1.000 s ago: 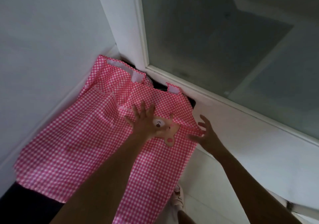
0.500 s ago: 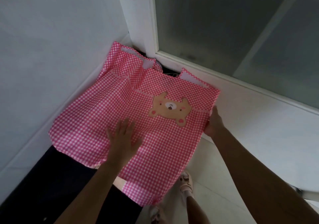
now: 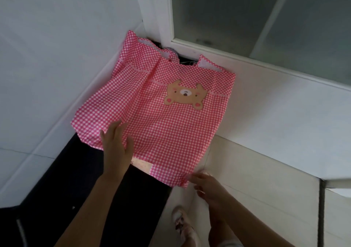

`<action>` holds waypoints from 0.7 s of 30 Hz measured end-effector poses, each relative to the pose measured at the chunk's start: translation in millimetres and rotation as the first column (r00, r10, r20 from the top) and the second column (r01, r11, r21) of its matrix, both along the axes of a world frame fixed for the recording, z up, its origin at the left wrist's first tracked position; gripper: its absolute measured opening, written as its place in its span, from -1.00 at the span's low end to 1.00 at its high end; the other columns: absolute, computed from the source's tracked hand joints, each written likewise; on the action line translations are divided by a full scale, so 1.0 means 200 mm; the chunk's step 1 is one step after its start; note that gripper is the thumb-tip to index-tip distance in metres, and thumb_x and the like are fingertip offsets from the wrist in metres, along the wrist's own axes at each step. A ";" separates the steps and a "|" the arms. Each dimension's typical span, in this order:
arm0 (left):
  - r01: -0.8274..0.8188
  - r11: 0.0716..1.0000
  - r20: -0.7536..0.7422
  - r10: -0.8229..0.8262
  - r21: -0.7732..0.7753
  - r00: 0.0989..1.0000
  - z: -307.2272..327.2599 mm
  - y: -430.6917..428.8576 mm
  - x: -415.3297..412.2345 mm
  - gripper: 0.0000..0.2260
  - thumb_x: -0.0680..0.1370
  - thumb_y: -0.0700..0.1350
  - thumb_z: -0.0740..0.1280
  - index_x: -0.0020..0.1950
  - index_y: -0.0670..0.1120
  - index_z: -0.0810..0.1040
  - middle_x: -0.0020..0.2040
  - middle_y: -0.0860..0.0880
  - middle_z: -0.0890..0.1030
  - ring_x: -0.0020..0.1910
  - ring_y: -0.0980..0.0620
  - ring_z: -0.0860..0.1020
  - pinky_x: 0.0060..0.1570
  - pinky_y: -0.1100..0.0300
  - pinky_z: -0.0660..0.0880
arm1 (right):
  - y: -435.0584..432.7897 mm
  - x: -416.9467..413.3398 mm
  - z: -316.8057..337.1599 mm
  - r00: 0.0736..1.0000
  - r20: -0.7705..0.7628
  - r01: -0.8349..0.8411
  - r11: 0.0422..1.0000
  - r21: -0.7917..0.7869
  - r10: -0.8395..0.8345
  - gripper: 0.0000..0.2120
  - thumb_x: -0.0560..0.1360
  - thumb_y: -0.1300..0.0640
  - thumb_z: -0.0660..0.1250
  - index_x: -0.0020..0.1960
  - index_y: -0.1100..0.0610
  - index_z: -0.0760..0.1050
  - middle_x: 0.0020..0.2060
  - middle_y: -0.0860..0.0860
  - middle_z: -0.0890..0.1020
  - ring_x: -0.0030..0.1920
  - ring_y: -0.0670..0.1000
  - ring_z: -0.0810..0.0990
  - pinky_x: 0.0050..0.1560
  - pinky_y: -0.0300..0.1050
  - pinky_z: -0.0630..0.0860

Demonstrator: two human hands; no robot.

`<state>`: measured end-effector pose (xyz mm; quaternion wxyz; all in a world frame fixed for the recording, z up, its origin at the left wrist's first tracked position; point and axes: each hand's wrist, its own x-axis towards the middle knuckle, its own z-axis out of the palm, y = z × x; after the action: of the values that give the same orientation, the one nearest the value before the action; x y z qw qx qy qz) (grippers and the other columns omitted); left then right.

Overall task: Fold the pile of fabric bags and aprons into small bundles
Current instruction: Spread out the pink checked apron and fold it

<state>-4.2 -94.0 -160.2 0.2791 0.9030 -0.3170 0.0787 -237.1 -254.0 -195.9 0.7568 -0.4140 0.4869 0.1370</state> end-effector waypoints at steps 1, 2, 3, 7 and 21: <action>0.001 0.999 -0.027 0.000 0.049 1.000 -0.02 0.05 -0.02 -0.62 0.60 -0.09 0.18 0.36 -0.25 0.42 0.40 -0.20 0.38 0.44 -0.17 0.28 0.49 -0.17 -0.09 | 0.03 -0.01 -0.01 0.998 0.052 0.039 0.999 0.013 -0.040 -0.76 0.39 0.13 0.47 0.01 0.18 0.54 -0.12 0.03 0.60 -0.22 -0.06 0.45 -0.23 -0.23 0.41; 0.009 0.994 -0.077 -0.001 0.111 0.997 -0.05 0.08 -0.02 -0.53 0.61 0.01 0.08 0.43 -0.24 0.34 0.47 -0.18 0.31 0.50 -0.16 0.18 0.49 -0.10 -0.15 | 0.05 0.00 -0.01 0.990 0.104 0.091 0.996 0.026 -0.093 -0.82 0.41 0.17 0.44 -0.03 0.21 0.54 -0.21 0.04 0.57 -0.32 -0.09 0.41 -0.32 -0.26 0.38; 0.035 0.983 -0.120 -0.013 0.181 0.993 -0.08 0.10 -0.02 -0.44 0.60 0.09 -0.02 0.50 -0.21 0.25 0.52 -0.14 0.21 0.53 -0.12 0.06 0.48 -0.05 -0.22 | 0.07 0.00 -0.01 0.978 0.134 0.154 0.987 0.036 -0.157 -0.88 0.45 0.19 0.40 -0.07 0.23 0.53 -0.26 0.04 0.53 -0.39 -0.11 0.37 -0.37 -0.27 0.36; 0.154 0.893 -0.225 -0.061 0.423 0.972 -0.13 0.08 0.03 -0.24 0.46 0.30 -0.29 0.57 -0.07 -0.03 0.57 -0.05 -0.05 0.51 0.02 -0.22 0.41 0.00 -0.41 | 0.09 -0.02 0.00 0.939 0.128 0.316 0.948 0.041 -0.318 -0.73 0.49 0.11 0.40 0.08 0.25 0.46 -0.07 0.09 0.60 -0.27 -0.02 0.53 -0.31 -0.23 0.48; 0.319 0.702 -0.389 -0.064 0.637 0.919 -0.20 -0.06 0.03 -0.16 0.33 0.49 -0.29 0.48 0.10 -0.42 0.51 0.10 -0.39 0.50 -0.01 -0.32 0.34 -0.31 -0.32 | 0.13 -0.08 0.02 0.984 0.177 0.100 0.911 -0.400 -0.030 -0.88 0.54 0.17 0.32 -0.13 0.11 0.61 -0.33 -0.02 0.63 -0.34 -0.10 0.49 -0.27 -0.23 0.44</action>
<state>0.9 -105.8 -199.5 -0.0198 0.9022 -0.3641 -0.2305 -252.8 -227.5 -191.6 0.6963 -0.5558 0.4533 -0.0278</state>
